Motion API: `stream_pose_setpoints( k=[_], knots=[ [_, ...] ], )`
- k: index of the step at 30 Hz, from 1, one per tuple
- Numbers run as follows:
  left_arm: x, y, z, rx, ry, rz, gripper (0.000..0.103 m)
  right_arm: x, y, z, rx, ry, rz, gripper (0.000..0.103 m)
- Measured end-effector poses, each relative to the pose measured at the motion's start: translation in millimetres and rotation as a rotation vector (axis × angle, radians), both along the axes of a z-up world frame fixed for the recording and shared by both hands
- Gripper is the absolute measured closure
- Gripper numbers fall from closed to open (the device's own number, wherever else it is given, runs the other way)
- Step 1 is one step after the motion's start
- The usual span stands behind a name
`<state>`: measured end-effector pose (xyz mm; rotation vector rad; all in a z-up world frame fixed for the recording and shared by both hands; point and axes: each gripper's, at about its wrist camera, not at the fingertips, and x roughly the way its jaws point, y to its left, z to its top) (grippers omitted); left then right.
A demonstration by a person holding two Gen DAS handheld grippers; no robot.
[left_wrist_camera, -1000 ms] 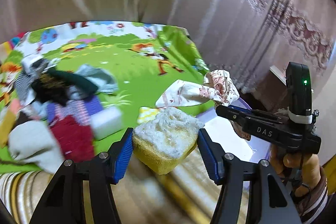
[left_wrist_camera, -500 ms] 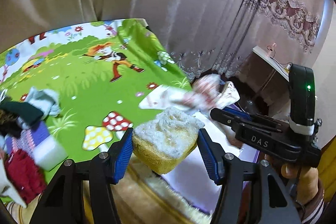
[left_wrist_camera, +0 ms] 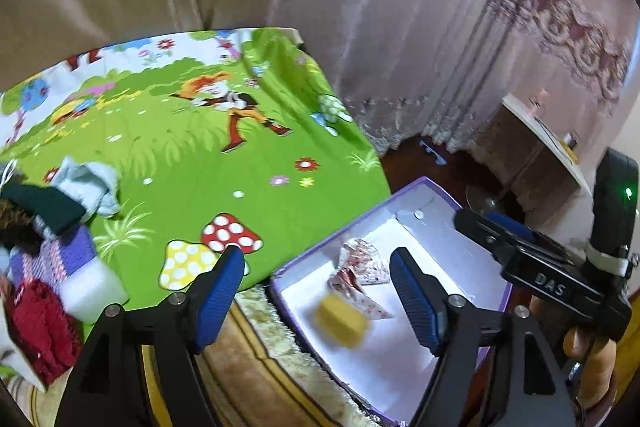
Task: Organize soft objects
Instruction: 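Carry sponge and scarf to the white box and open both tools to drop them, then return both tools to the pile and lower them onto the items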
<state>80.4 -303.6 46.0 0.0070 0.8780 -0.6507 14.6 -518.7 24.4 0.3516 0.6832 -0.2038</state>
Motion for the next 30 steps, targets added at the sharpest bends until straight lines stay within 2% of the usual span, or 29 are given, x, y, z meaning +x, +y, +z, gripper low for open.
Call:
stream_pose_setpoints(
  k=[4, 8, 10, 13, 17, 21, 30],
  knots=[
    [-3, 16, 3, -0.013, -0.054, 0.061, 0.027, -1, 9, 9, -0.041, -0.015, -0.005, 0.016],
    [-13, 27, 9, 0.022, -0.135, 0.065, 0.026, -3, 24, 21, -0.092, -0.054, -0.019, 0.007],
    [-16, 35, 12, 0.028, -0.148, 0.070, 0.026, -3, 32, 26, -0.108, -0.076, -0.024, 0.002],
    [-20, 53, 17, 0.010, -0.157, 0.096, 0.026, -4, 49, 34, -0.147, -0.118, -0.013, 0.001],
    [-24, 82, 22, -0.011, -0.171, 0.140, 0.026, 3, 73, 39, -0.165, -0.115, 0.060, 0.001],
    [-24, 115, 23, -0.019, -0.174, 0.198, 0.026, 12, 94, 40, -0.135, -0.091, 0.148, 0.001],
    [-18, 214, 21, -0.057, -0.139, 0.373, 0.026, 25, 145, 43, -0.104, -0.069, 0.303, 0.001]
  ],
)
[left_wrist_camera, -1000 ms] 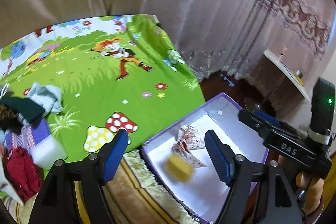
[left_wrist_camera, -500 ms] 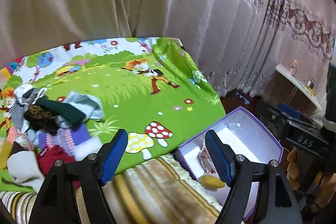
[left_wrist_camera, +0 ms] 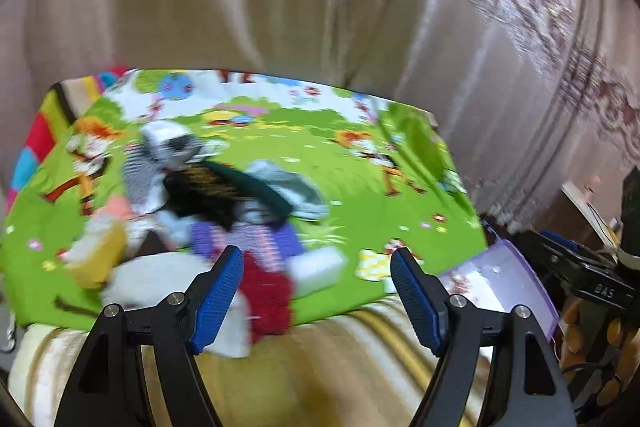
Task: Organize soft objects
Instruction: 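Return both tools to the pile and lower them onto the items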
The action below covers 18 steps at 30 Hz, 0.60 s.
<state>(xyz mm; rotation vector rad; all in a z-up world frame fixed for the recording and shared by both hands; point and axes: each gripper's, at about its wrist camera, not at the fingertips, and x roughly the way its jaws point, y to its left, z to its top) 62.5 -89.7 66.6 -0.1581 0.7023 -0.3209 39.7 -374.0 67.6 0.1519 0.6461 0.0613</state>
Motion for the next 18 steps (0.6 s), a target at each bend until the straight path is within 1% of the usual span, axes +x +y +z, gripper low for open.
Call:
stream_pose_setpoints(
  k=[3, 9, 15, 18],
  knots=[
    [3, 36, -2, -0.008, 0.013, 0.073, 0.026, 7, 17, 1, -0.008, 0.010, 0.033, 0.001],
    [15, 95, -9, -0.036, 0.052, 0.182, 0.026, 28, 53, 6, -0.038, 0.014, 0.110, 0.001],
    [33, 124, -21, -0.042, 0.121, 0.229, 0.026, 54, 86, 10, -0.040, 0.018, 0.188, 0.001],
    [42, 131, -28, -0.042, 0.162, 0.232, 0.026, 69, 104, 11, -0.051, 0.020, 0.227, 0.001]
  ],
)
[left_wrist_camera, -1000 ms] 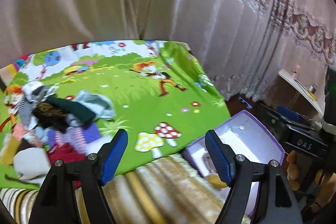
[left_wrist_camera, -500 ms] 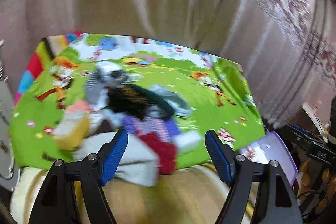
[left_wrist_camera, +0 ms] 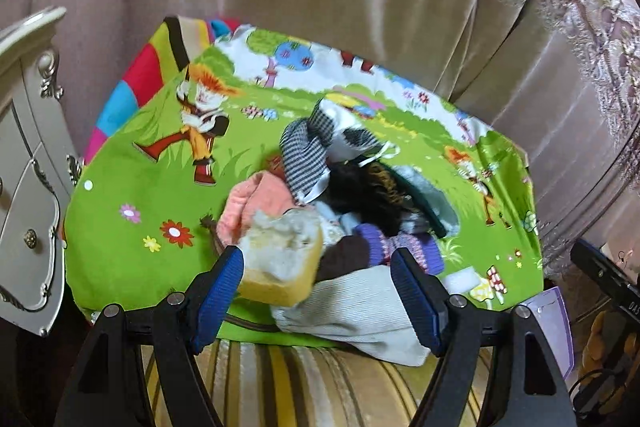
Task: Organize soft objects
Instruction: 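Return both tools to the pile and lower them onto the items, then grasp the checked cloth with the right tool while the left tool grasps another yellow sponge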
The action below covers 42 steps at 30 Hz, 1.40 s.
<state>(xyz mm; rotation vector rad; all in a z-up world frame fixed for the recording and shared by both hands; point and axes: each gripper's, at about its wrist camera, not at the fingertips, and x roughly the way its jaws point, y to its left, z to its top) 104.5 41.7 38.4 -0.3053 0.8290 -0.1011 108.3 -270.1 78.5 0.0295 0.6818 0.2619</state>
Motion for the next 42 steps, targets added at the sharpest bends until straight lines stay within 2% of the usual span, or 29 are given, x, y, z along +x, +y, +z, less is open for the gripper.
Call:
stream_pose_setpoints(
  k=[6, 15, 16, 18, 26, 32, 39, 40, 41, 42],
  knots=[
    [21, 15, -22, -0.027, 0.091, 0.008, 0.026, 33, 29, -1, -0.007, 0.021, 0.071, 0.001],
    [37, 26, -47, -0.100, 0.170, -0.021, 0.027, 83, 82, -10, -0.050, 0.049, 0.161, 0.001],
    [38, 25, -47, -0.101, 0.171, -0.024, 0.029, 88, 87, -12, -0.054, 0.054, 0.171, 0.001],
    [39, 24, -50, -0.108, 0.171, -0.040, 0.046, 100, 102, -16, -0.059, 0.065, 0.191, 0.001],
    [31, 31, -43, -0.138, 0.088, -0.020, 0.050, 145, 160, -33, -0.097, 0.078, 0.293, 0.001],
    [29, 34, -43, -0.146, 0.064, -0.004, 0.050, 172, 197, -48, -0.110, 0.112, 0.333, 0.001],
    [26, 34, -42, -0.138, 0.045, -0.002, 0.050, 197, 232, -78, -0.218, 0.135, 0.344, 0.001],
    [26, 33, -42, -0.137, 0.044, -0.003, 0.050, 198, 231, -78, -0.211, 0.134, 0.337, 0.005],
    [26, 33, -42, -0.137, 0.044, -0.003, 0.050, 199, 230, -81, -0.202, 0.138, 0.335, 0.021],
    [25, 33, -42, -0.138, 0.043, -0.002, 0.050, 200, 231, -82, -0.207, 0.145, 0.340, 0.046]
  ],
)
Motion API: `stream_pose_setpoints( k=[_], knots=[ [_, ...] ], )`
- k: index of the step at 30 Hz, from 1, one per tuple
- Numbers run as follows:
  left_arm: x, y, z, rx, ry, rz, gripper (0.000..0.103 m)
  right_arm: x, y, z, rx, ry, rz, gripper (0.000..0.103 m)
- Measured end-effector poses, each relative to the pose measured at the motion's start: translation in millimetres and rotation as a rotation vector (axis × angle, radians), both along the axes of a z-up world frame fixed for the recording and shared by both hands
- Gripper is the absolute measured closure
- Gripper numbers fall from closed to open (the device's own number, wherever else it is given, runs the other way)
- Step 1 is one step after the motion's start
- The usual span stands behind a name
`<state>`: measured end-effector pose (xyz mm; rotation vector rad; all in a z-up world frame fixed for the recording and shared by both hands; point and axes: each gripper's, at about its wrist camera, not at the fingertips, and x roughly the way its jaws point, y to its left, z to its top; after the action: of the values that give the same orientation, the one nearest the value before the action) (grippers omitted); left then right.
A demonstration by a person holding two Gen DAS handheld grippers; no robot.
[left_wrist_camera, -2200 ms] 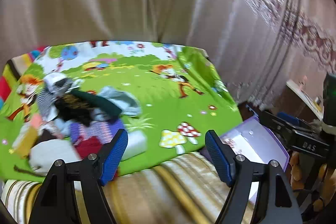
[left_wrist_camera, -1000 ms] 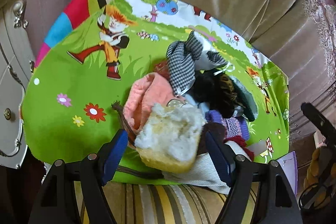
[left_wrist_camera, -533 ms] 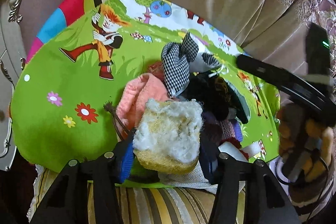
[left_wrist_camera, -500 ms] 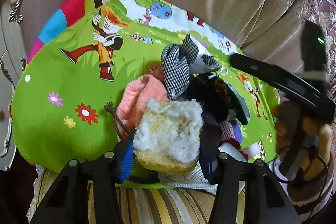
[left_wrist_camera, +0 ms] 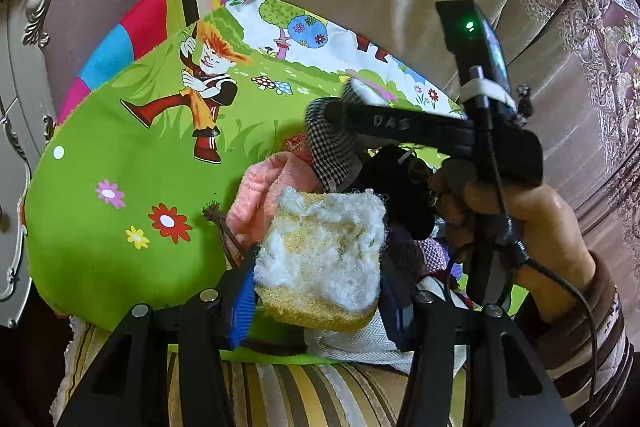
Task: Organize soft objects
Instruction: 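Grasp the checked cloth with the right tool while the left tool grasps another yellow sponge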
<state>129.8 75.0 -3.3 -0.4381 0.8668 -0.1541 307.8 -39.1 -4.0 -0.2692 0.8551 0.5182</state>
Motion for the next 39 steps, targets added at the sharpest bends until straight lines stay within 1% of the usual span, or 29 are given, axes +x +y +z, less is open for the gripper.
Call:
stream_pose_setpoints(
  k=[2, 4, 5, 6, 12, 19, 25, 27, 32, 39],
  knots=[
    [0, 0, 0, -0.002, 0.000, 0.003, 0.050, 0, 1, -5, -0.015, 0.010, 0.014, 0.067],
    [-1, 0, 0, 0.001, -0.003, 0.005, 0.051, -3, -1, -5, -0.010, 0.003, 0.026, 0.076],
    [-1, 0, 1, 0.004, -0.005, 0.006, 0.051, -6, -3, -3, -0.004, -0.013, 0.026, 0.083],
    [-2, -1, 2, 0.009, -0.008, 0.008, 0.051, -7, -5, -1, 0.007, -0.023, 0.024, 0.085],
    [-9, -2, 8, 0.037, -0.036, 0.029, 0.051, -24, -23, 28, 0.106, -0.097, 0.010, 0.087],
    [-23, -6, 21, 0.094, -0.097, 0.065, 0.052, -56, -54, 72, 0.226, -0.179, -0.013, 0.088],
    [-32, -10, 32, 0.120, -0.129, 0.087, 0.052, -88, -81, 101, 0.279, -0.231, -0.024, 0.088],
    [-36, -13, 36, 0.124, -0.138, 0.085, 0.052, -99, -92, 108, 0.293, -0.235, -0.029, 0.088],
    [-46, -25, 43, 0.129, -0.160, 0.074, 0.052, -134, -119, 111, 0.293, -0.243, -0.052, 0.088],
    [-64, -47, 50, 0.133, -0.178, 0.041, 0.052, -175, -170, 93, 0.298, -0.195, -0.134, 0.088]
  ],
)
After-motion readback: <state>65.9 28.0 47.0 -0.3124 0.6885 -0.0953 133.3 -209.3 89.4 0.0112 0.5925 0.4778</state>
